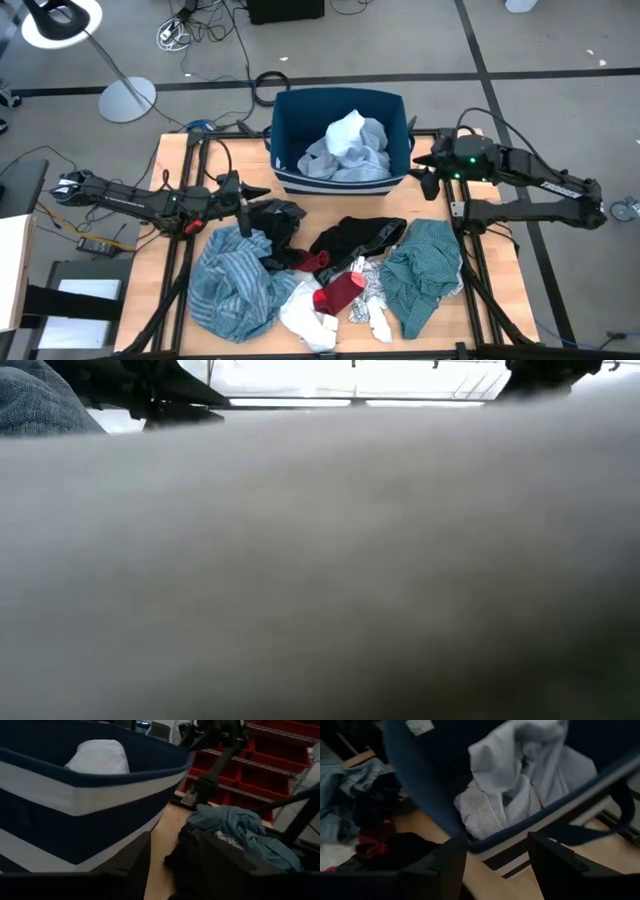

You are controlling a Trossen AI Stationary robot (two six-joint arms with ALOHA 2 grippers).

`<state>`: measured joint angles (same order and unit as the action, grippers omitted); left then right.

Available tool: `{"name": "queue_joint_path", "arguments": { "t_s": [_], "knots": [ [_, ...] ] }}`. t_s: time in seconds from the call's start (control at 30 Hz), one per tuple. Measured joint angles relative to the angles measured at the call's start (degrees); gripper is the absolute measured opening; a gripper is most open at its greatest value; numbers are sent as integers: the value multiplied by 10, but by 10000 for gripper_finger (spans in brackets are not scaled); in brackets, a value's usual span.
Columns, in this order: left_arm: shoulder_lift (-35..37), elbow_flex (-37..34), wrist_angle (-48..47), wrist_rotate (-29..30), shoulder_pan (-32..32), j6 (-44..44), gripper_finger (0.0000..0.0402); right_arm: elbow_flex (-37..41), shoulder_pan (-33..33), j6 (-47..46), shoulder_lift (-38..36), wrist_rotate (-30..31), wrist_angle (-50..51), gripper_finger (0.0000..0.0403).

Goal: Sort clothes
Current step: Put the left black boxer into the blue laundry bin

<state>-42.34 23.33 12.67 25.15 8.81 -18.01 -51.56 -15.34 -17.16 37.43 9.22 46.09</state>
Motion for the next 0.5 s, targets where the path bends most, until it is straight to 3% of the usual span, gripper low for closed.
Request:
{"name": "queue_joint_path", "arguments": {
  "t_s": [0.17,0.5],
  "knots": [
    [-24,9,-20,-33,3,0,168,0,15,3,-44,7,-7,209],
    [-200,164,-251,-68,3,-20,167,0,33,33,-119,10,-43,209]
  ]
}}
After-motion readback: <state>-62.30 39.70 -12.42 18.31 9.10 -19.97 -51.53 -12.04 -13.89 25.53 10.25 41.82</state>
